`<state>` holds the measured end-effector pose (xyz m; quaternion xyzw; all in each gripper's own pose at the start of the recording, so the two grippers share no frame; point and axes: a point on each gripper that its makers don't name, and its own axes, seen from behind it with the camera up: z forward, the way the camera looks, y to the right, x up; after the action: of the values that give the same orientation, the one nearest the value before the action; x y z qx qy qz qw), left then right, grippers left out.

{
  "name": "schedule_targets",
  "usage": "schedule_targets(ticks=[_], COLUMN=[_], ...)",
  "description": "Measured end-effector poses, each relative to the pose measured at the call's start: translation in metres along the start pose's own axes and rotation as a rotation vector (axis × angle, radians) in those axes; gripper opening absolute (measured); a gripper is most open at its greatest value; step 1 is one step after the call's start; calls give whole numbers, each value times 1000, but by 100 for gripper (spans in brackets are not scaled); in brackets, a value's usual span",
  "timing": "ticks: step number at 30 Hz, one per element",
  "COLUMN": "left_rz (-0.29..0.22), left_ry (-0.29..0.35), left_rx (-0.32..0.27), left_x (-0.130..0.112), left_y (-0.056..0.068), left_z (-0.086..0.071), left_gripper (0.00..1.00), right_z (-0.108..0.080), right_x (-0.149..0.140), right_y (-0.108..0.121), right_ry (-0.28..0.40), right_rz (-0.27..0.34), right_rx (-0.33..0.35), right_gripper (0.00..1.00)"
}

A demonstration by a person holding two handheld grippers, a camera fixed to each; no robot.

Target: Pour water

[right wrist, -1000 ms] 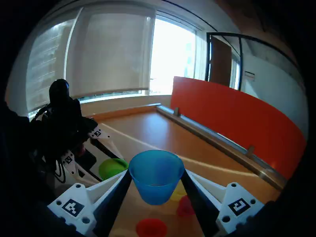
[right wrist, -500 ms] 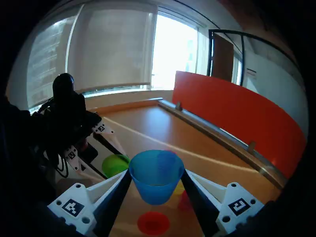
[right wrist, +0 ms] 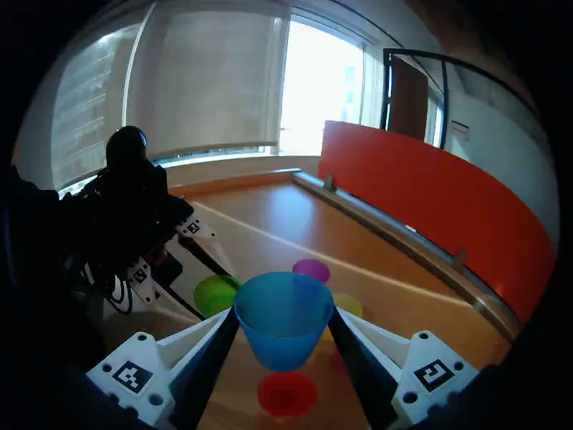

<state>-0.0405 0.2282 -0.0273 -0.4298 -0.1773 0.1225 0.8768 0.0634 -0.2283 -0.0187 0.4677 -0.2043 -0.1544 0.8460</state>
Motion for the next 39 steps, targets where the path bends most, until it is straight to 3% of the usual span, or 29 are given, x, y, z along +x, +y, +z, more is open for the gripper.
schedule_targets(ticks=[39], left_rz=[9], left_ry=[-129], left_rx=[-45], left_x=[-40], left_y=[7], left_z=[6], left_gripper=[87], right_z=[7], right_x=[-50], right_y=[-50], right_ry=[-92], right_rz=[-62], right_rx=[124], right_gripper=[91])
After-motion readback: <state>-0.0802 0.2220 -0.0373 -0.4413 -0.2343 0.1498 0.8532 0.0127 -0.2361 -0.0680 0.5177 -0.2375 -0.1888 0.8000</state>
